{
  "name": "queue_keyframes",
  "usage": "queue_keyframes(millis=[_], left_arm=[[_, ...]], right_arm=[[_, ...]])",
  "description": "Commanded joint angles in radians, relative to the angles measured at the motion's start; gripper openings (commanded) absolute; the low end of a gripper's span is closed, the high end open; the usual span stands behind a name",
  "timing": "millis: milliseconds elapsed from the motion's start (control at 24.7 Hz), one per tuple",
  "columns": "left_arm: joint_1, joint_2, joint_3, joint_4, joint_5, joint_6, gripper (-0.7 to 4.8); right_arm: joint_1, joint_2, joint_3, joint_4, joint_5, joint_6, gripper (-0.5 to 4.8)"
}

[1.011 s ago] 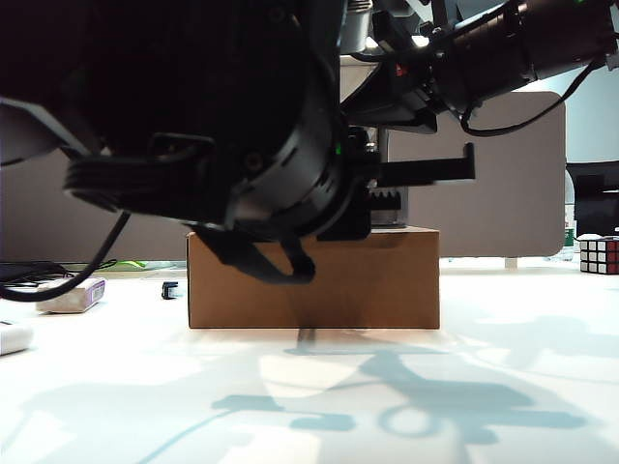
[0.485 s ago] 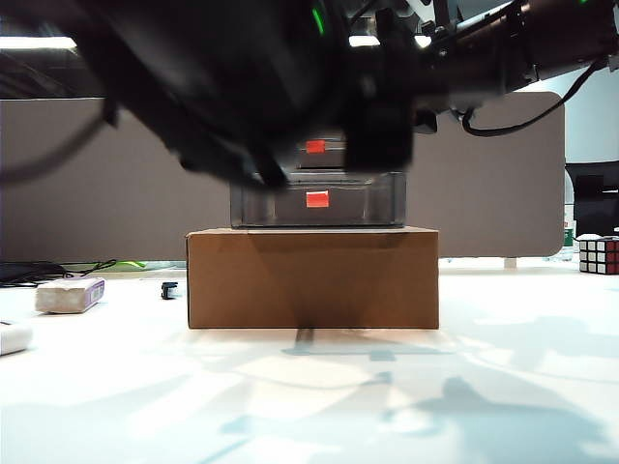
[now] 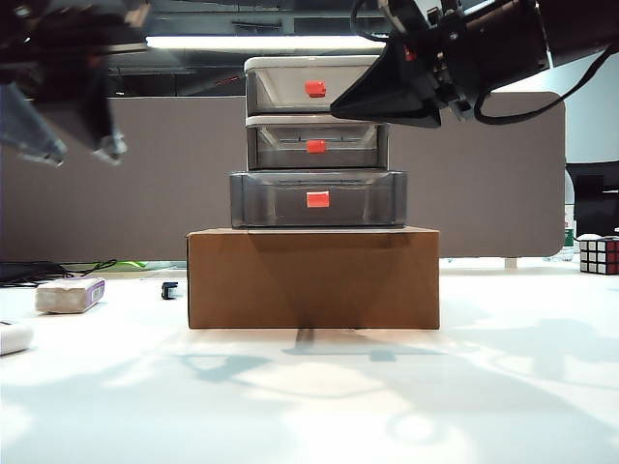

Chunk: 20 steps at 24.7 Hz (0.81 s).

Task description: Open the third layer of the drawer on the table, pick up the earphone case on the table and put it in, and finally close the drawer.

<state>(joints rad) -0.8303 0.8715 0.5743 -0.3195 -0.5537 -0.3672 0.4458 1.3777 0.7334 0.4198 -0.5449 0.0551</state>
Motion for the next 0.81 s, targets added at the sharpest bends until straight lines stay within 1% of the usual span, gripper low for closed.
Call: queue_keyframes(millis=[40,81,121,162,202,283,323,364,445,525,566,606,647,728,768,808], left_arm=[[0.231,-0.004,0.002,-0.002,0.328,0.145,2.05],[0.296,0.002,0.002,-0.011,0.393,0.179,2.03],[0.429,0.022,0.002,-0.037,0.502,0.275,1.77],[0.495,0.039,0.002,-0.055,0.547,0.335,1.70],[0.587,0.067,0.002,-0.092,0.615,0.434,1.71],[0.663,0.105,0.002,-0.138,0.685,0.526,1.80],[0.687,0.123,0.002,-0.156,0.700,0.561,1.80],[0.710,0.143,-0.001,-0.172,0.718,0.578,1.80],[0.735,0.173,-0.013,-0.173,0.724,0.577,1.80],[0.739,0.188,-0.031,-0.147,0.724,0.576,1.81],[0.739,0.189,-0.065,-0.069,0.740,0.588,1.81],[0.739,0.188,-0.083,-0.026,0.746,0.603,1.84],[0.741,0.187,-0.127,0.078,0.804,0.628,1.86],[0.746,0.187,-0.156,0.139,0.838,0.628,1.90],[0.746,0.187,-0.163,0.149,0.840,0.629,2.03],[0.746,0.187,-0.167,0.153,0.845,0.634,2.36]], right_arm=[[0.000,-0.013,0.006,-0.004,-0.012,0.005,-0.06],[0.000,-0.016,0.006,-0.006,-0.013,0.005,-0.05],[0.000,-0.021,0.006,-0.009,-0.019,0.006,-0.06],[0.000,-0.024,0.006,-0.013,-0.018,0.005,-0.06],[0.000,-0.024,0.006,-0.013,-0.019,0.012,-0.06],[0.000,-0.024,0.006,-0.017,-0.019,0.023,-0.06],[0.000,-0.024,0.006,-0.020,-0.019,0.023,-0.06],[0.000,-0.024,0.006,-0.022,-0.019,0.023,-0.06],[0.000,-0.024,0.006,-0.024,-0.019,0.023,-0.06],[0.000,-0.024,0.006,-0.024,-0.019,0.023,-0.06],[0.000,-0.024,0.006,-0.027,-0.019,0.023,-0.06],[0.000,-0.024,0.006,-0.028,-0.019,0.022,-0.06],[0.000,-0.024,0.006,-0.036,-0.019,0.022,-0.06],[0.000,-0.024,0.006,-0.049,-0.022,0.022,-0.06],[0.000,-0.024,0.006,-0.056,-0.024,0.022,-0.06],[0.000,-0.024,0.006,-0.062,-0.024,0.022,-0.06]])
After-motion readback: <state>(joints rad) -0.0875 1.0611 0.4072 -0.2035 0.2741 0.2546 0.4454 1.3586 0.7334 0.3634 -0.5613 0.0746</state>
